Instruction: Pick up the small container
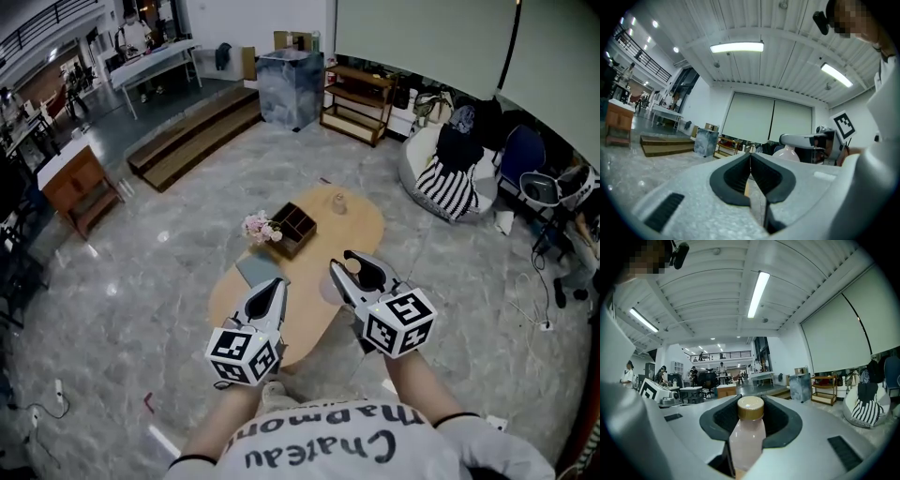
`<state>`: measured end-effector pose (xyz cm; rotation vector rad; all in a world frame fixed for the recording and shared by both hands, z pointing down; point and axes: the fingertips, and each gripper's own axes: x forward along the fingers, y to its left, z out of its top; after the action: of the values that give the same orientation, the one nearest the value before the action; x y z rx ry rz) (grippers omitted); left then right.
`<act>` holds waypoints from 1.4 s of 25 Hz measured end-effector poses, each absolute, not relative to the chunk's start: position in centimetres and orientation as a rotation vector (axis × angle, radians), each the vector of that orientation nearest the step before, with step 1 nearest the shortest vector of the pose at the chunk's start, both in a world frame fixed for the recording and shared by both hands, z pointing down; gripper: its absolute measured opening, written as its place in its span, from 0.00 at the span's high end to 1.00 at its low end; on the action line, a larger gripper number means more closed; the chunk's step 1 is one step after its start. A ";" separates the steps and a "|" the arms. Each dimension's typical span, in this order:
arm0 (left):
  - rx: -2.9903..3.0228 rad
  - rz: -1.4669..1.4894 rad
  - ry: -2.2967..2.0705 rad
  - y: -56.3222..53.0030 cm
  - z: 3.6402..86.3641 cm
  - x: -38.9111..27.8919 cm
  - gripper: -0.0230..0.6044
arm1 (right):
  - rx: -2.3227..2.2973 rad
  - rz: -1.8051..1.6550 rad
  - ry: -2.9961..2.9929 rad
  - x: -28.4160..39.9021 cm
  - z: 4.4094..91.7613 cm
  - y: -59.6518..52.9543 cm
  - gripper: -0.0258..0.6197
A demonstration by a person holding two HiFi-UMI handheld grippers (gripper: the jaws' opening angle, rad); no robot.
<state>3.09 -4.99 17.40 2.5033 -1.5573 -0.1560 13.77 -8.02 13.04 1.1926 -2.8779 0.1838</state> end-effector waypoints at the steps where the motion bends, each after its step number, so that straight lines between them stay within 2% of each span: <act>1: 2.494 -0.151 -1.569 -4.5 17.7 3.2 0.94 | 1.187 0.188 -2.884 14.1 13.2 -7.7 0.76; 20: 2.361 -0.159 -1.687 3.5 20.3 4.2 0.94 | 1.074 0.250 -2.906 16.7 16.4 -1.2 0.76; 35: 2.393 -0.165 -1.732 5.2 18.5 4.3 0.94 | 1.070 0.221 -2.929 17.5 15.4 0.4 0.76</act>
<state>4.28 5.21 18.48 2.3931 -1.7322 -0.1650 17.52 0.41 15.43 1.0697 -2.9287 0.2209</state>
